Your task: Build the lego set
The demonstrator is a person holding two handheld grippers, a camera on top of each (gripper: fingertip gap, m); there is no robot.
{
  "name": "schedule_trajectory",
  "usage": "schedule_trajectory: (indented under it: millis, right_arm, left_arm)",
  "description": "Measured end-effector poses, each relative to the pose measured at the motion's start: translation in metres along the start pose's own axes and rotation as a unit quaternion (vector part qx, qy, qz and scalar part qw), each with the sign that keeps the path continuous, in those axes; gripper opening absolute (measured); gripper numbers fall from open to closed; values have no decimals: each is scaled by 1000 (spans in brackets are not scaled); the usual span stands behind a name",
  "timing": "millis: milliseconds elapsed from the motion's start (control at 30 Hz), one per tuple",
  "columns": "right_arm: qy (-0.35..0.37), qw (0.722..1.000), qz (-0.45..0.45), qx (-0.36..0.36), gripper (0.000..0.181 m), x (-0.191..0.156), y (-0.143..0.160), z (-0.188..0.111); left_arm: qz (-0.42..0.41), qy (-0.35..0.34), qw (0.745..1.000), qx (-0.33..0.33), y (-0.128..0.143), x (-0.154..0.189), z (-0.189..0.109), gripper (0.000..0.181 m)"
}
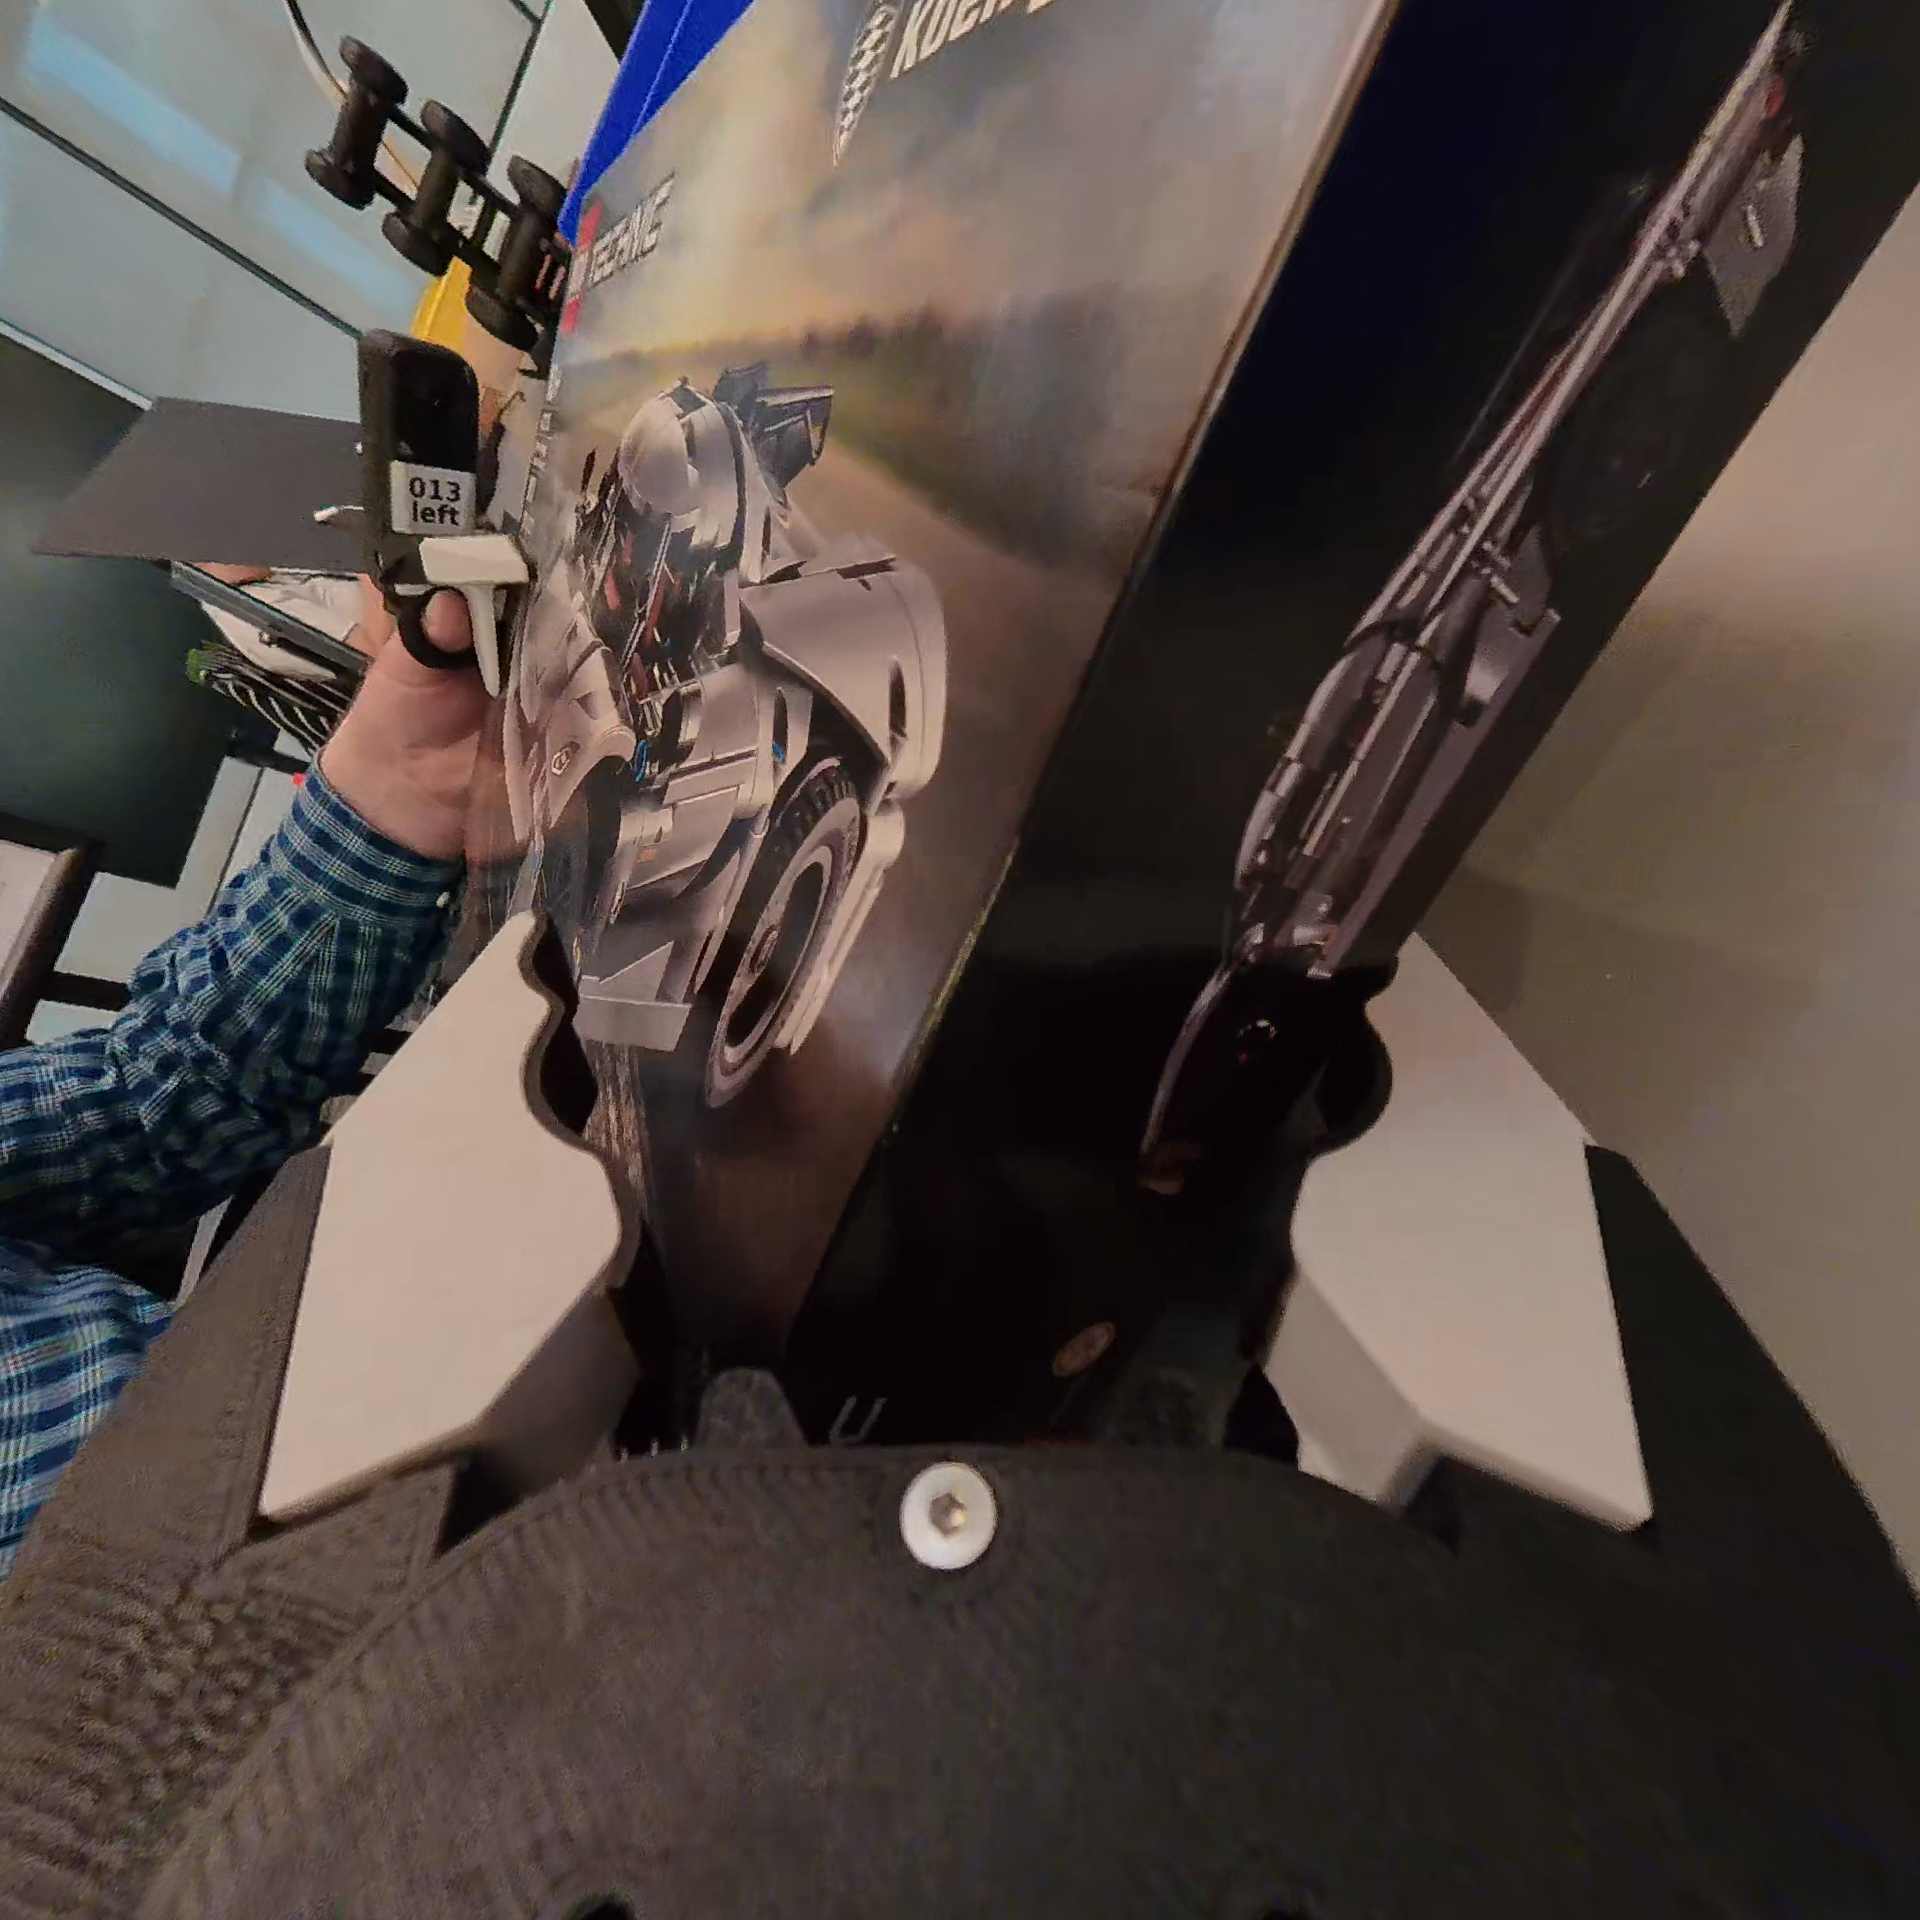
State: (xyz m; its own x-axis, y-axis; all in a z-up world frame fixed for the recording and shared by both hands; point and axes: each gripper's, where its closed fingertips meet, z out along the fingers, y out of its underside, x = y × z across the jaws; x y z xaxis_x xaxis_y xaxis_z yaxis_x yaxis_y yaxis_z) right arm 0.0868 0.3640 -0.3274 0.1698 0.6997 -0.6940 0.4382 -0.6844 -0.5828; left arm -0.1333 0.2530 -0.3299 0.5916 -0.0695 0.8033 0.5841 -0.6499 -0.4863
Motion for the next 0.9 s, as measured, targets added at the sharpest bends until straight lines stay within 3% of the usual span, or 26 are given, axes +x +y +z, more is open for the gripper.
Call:
schedule_trajectory:
  millis: [167, 233, 433, 600, 800, 867, 900]
  right_arm:
    - [5, 1000, -1, 7, 144, 0, -1, 1]
    - [-6, 1000, 12, 14, 143, -2, 0, -2]
    - [13, 1000, 6, -8, 149, -6, 9, -5]
    - [44, 997, -2, -60, 150, -6, 20, -9]
    - [119, 981, -17, -154, 152, 1, 37, -16]
    - [151, 972, -50, -174, 131, 8, 33, -25]
    - [149, 971, -50, -180, 129, 7, 31, -27]
  left_arm:
    - [-3, -9, 1000, 16, -5, -5, -9, 113]
    - [-4, -16, 999, 41, -12, -7, -18, 107]
    - [57, -45, 997, 34, -6, -2, -26, 99]
    - [86, -64, 994, 32, 1, -1, -27, 88]
    - [96, -69, 992, 36, 7, 1, -23, 94]
    - [99, -73, 992, 31, 10, 0, -22, 96]
    - [96, -71, 992, 34, 10, 0, -22, 95]
